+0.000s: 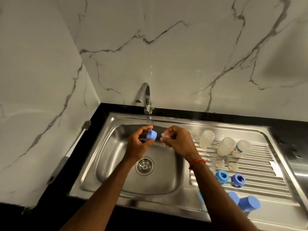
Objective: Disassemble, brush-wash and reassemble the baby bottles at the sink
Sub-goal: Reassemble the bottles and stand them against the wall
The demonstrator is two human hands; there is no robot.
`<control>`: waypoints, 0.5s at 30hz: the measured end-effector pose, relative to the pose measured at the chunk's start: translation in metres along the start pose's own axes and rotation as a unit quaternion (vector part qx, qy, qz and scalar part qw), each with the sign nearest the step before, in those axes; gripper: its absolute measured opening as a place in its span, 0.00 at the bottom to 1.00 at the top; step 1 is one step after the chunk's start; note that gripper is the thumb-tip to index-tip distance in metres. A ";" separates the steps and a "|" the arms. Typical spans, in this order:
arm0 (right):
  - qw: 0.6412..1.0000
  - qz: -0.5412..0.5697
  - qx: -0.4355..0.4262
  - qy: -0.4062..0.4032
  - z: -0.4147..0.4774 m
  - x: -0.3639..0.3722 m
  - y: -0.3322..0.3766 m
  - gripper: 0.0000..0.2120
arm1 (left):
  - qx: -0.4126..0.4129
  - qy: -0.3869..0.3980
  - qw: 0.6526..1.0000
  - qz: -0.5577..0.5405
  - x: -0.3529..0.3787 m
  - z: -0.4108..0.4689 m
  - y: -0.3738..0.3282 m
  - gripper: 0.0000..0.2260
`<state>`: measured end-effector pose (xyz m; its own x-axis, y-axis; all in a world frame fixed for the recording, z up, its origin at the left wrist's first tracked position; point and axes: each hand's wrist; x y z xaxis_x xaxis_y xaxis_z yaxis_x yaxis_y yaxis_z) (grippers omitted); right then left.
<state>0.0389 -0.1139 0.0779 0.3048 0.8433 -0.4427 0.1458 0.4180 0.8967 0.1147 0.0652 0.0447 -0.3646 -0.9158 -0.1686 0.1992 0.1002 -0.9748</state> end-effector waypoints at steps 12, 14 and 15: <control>0.998 -0.039 -0.057 0.009 -0.002 -0.002 0.012 0.12 | -0.089 0.008 0.965 -0.248 0.007 -0.006 -0.012 0.14; 0.995 -0.060 -0.076 0.005 -0.002 0.000 0.015 0.12 | -0.097 0.013 0.956 -0.276 0.008 -0.009 -0.016 0.16; 0.993 -0.073 -0.092 -0.004 -0.003 0.002 0.015 0.12 | -0.100 0.017 0.951 -0.291 0.009 -0.010 -0.018 0.16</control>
<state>0.0390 -0.1052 0.0910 0.3003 0.7672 -0.5668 0.0138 0.5907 0.8068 0.0989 0.0585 0.0597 -0.3892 -0.8267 0.4062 -0.2215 -0.3441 -0.9124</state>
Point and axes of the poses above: each hand's wrist, its own z-axis towards the middle knuckle, its own x-axis out of the palm, y = z × x, and after that the axes turned 1 degree about x, right-handed
